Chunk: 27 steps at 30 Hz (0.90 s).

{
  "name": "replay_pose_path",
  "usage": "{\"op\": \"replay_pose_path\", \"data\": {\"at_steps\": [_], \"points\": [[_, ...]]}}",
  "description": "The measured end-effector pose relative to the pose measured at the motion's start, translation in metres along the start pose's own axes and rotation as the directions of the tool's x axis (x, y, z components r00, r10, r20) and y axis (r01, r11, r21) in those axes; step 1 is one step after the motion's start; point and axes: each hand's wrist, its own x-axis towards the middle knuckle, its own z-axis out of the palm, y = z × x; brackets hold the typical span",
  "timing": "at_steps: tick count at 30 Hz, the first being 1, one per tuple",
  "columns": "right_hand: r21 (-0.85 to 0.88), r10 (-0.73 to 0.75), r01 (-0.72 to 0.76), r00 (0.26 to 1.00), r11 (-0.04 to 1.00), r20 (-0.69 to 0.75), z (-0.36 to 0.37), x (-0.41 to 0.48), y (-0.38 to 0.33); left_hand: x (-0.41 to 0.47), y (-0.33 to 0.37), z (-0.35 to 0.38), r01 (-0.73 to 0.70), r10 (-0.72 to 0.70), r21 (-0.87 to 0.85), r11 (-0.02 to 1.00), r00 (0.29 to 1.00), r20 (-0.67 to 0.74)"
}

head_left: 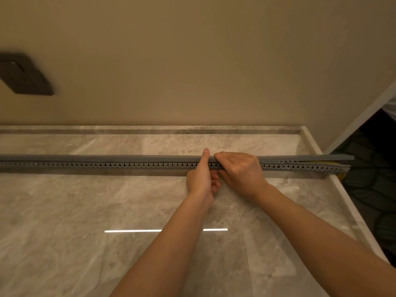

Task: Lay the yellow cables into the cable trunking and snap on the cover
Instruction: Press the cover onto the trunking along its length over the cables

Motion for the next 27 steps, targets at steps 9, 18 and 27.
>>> {"op": "replay_pose_path", "data": {"at_steps": [9,18,27], "points": [[0.029,-0.002,0.000,0.998,1.000,0.061,-0.007,0.002,0.004,-0.005,-0.006,0.013,-0.051,0.064,0.081,0.995,0.983,-0.172],[-0.013,0.093,-0.092,0.990,0.996,0.104,-0.035,-0.027,0.037,-0.003,-0.007,0.010,-0.039,0.049,0.061,0.997,0.983,-0.176],[-0.160,0.145,-0.141,0.989,0.977,0.015,-0.050,-0.044,0.040,0.002,-0.010,0.008,-0.041,0.053,0.082,0.996,0.987,-0.155]]}}
